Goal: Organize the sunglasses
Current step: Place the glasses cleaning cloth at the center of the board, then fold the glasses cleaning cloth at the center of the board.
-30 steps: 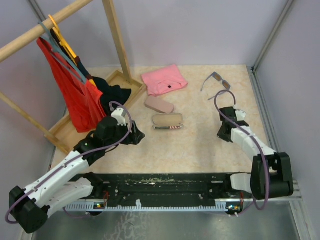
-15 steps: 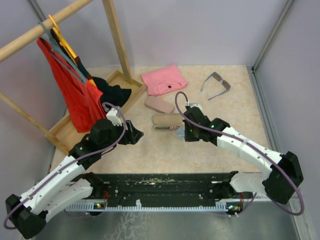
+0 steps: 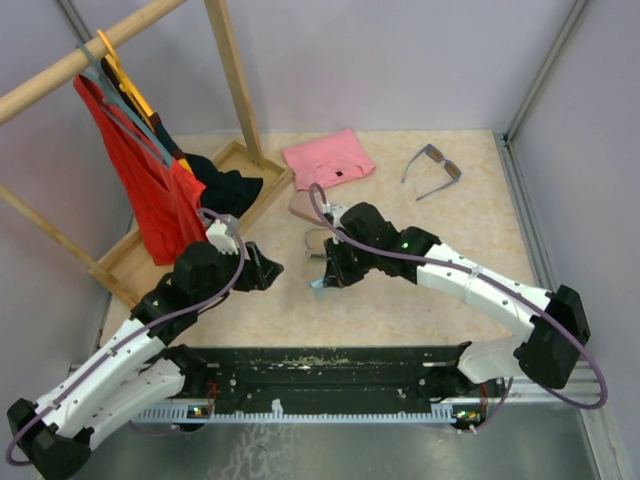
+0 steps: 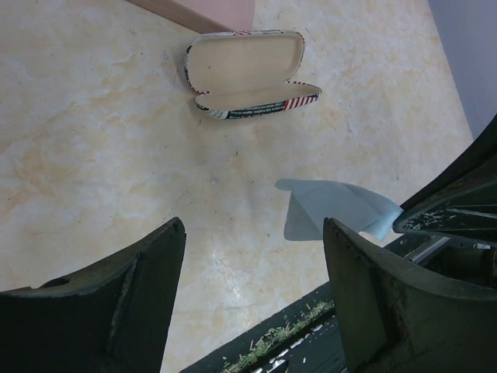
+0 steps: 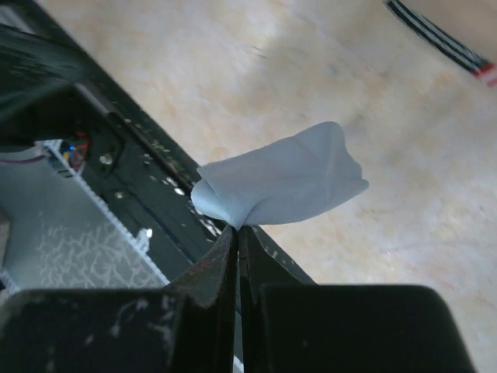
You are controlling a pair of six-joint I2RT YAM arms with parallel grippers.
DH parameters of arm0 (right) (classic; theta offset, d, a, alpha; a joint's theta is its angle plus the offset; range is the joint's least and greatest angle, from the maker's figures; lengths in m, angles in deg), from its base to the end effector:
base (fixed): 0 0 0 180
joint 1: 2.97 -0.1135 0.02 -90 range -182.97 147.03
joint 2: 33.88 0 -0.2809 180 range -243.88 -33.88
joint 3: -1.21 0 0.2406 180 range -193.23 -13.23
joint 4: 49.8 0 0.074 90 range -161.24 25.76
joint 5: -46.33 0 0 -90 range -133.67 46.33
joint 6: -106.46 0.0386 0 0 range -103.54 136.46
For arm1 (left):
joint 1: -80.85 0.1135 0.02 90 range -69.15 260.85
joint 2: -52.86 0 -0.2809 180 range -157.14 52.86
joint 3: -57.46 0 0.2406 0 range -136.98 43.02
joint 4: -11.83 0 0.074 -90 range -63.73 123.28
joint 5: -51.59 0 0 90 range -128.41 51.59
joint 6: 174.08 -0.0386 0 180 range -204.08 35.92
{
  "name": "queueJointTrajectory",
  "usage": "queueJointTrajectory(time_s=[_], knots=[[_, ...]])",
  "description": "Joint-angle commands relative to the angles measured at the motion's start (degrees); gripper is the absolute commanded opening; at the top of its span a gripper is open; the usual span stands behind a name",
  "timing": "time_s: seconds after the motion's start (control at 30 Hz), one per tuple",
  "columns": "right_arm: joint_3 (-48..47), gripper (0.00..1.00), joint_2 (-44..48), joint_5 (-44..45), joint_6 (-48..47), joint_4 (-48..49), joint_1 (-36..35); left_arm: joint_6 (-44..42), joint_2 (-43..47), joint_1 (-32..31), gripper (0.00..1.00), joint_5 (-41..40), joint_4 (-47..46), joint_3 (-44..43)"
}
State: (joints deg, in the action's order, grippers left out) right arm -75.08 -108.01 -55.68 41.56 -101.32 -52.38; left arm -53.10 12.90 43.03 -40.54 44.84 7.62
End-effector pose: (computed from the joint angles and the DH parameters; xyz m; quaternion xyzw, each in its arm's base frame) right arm 0.1607 0.1999 0.3080 -0.2319 0.9041 0.2872 0.2155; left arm 0.1156 -0.0879 0.2910 0.0396 0.8335 -0.2984 0.4633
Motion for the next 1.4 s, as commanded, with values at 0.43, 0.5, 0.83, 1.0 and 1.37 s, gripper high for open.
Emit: queueJointTrajectory(time_s=[0.43, 0.5, 0.83, 1.0, 1.37], knots=[[12.57, 0.53, -2.21, 25.91, 2.27, -0.89, -1.96, 1.53, 1.74, 0.20, 0.78, -0.41, 1.27, 2.68], [12.39, 0.56, 0.35, 26.71, 2.39, 0.56, -1.93, 1.40, 0.22, 0.21, 0.79, 0.36, 0.14, 2.95], [25.08, 0.56, 13.12, 28.05, 4.35, 20.98, -1.95, 2.67, -12.70, 0.20, 0.75, 6.71, -10.03, 6.04], [25.02, 0.51, 12.55, 24.45, 10.01, 17.61, -2.37, 3.00, -20.29, 0.12, 0.63, 9.54, -16.81, 8.27], [32.40, 0.47, 15.68, 25.50, 27.95, 19.09, -4.31, 3.69, -29.62, -6.84, 0.59, 6.05, -22.92, 10.58]])
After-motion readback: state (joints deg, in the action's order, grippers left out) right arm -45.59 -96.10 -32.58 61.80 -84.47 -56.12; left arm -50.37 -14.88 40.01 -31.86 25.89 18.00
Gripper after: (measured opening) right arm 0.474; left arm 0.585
